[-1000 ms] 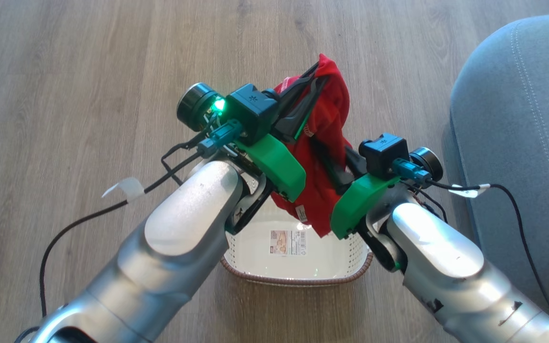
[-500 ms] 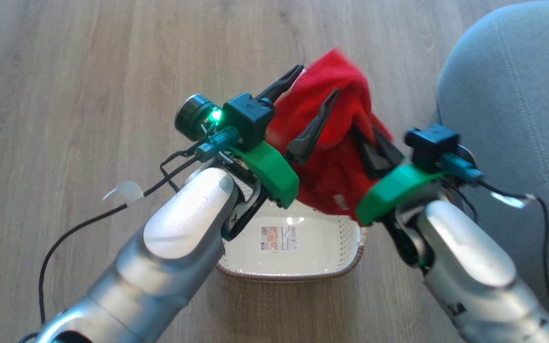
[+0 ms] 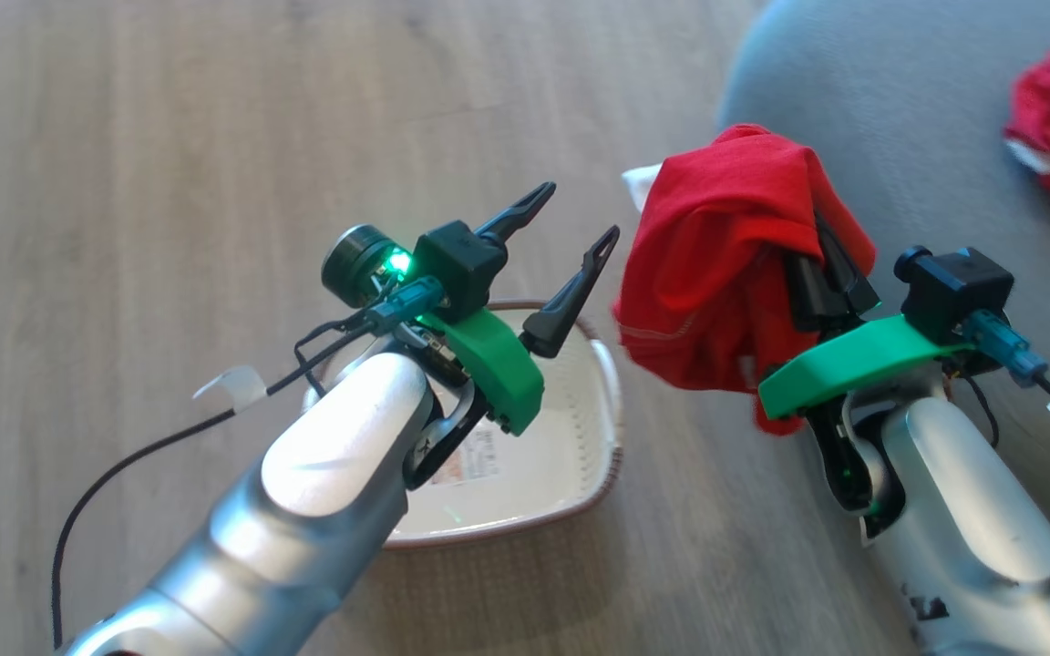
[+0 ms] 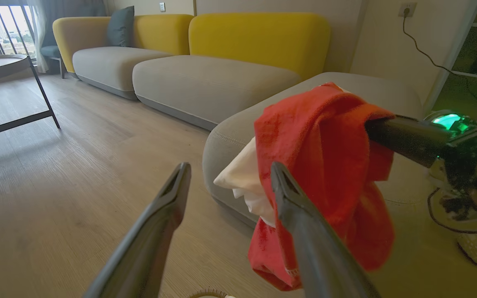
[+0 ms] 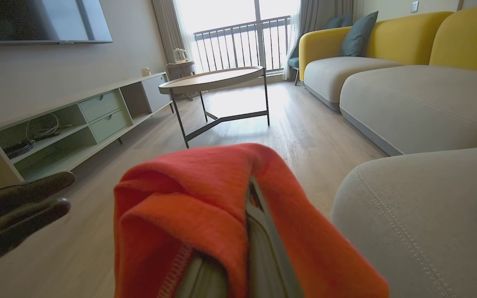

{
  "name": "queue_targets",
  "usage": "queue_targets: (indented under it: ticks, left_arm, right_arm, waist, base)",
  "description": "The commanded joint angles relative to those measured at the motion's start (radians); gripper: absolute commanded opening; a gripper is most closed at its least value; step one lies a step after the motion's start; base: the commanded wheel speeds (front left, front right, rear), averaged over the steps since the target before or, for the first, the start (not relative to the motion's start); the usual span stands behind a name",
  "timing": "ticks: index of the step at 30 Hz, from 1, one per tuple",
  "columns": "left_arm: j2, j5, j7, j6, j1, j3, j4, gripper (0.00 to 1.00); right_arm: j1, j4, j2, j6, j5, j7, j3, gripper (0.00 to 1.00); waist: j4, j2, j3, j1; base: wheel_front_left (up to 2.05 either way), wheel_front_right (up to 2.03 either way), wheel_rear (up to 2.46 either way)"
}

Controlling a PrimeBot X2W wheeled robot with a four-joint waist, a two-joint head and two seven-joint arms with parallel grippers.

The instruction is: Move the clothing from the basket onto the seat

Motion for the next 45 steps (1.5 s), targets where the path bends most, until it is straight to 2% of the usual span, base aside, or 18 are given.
queue_targets:
  ticks: [1, 14, 21, 26, 31, 38, 45]
  left_arm:
    - [0.022, -0.004, -0.005, -0.004, -0.019, 0.022, -0.026, 1.00]
    - [0.042, -0.006, -0.005, -0.006, 0.025, -0.010, -0.024, 1.00]
    - [0.049, 0.001, -0.005, -0.007, 0.039, -0.013, -0.031, 1.00]
    - [0.049, 0.013, -0.005, -0.007, 0.041, -0.021, -0.042, 1.00]
    - [0.059, 0.024, -0.005, -0.007, 0.031, -0.042, -0.051, 1.00]
    - [0.084, 0.024, -0.005, -0.007, -0.021, -0.092, -0.069, 1.00]
    - [0.120, 0.019, -0.004, -0.007, -0.065, -0.111, -0.103, 1.00]
  right_arm:
    - [0.003, -0.051, 0.015, 0.007, -0.010, -0.005, 0.001, 0.00]
    - [0.061, -0.129, 0.047, 0.007, -0.017, -0.005, -0.054, 0.00]
    - [0.103, -0.172, 0.056, 0.007, -0.025, -0.005, -0.077, 0.00]
    - [0.121, -0.204, 0.057, 0.007, -0.039, -0.005, -0.121, 0.00]
    - [0.050, -0.223, 0.010, 0.007, -0.084, -0.005, -0.176, 0.00]
    - [-0.108, -0.227, -0.116, 0.007, -0.168, -0.005, -0.301, 0.00]
    - [-0.301, -0.185, -0.248, 0.007, -0.252, -0.005, -0.371, 0.00]
  waist:
    - [-0.068, 0.0000, 0.009, 0.0000]
    - [-0.291, 0.0000, 0.005, 0.0000]
    - [-0.379, 0.0000, 0.012, 0.0000]
    - [-0.387, 0.0000, 0.035, 0.0000]
    - [-0.376, 0.0000, 0.087, 0.0000]
    - [-0.315, 0.0000, 0.193, 0.0000]
    - [-0.266, 0.0000, 0.289, 0.0000]
  base:
    - [0.00, 0.00, 0.00]
    - [0.00, 0.00, 0.00]
    - [0.00, 0.00, 0.00]
    - [0.00, 0.00, 0.00]
    - [0.00, 0.00, 0.00]
    - [0.00, 0.00, 0.00]
    - [0.00, 0.00, 0.00]
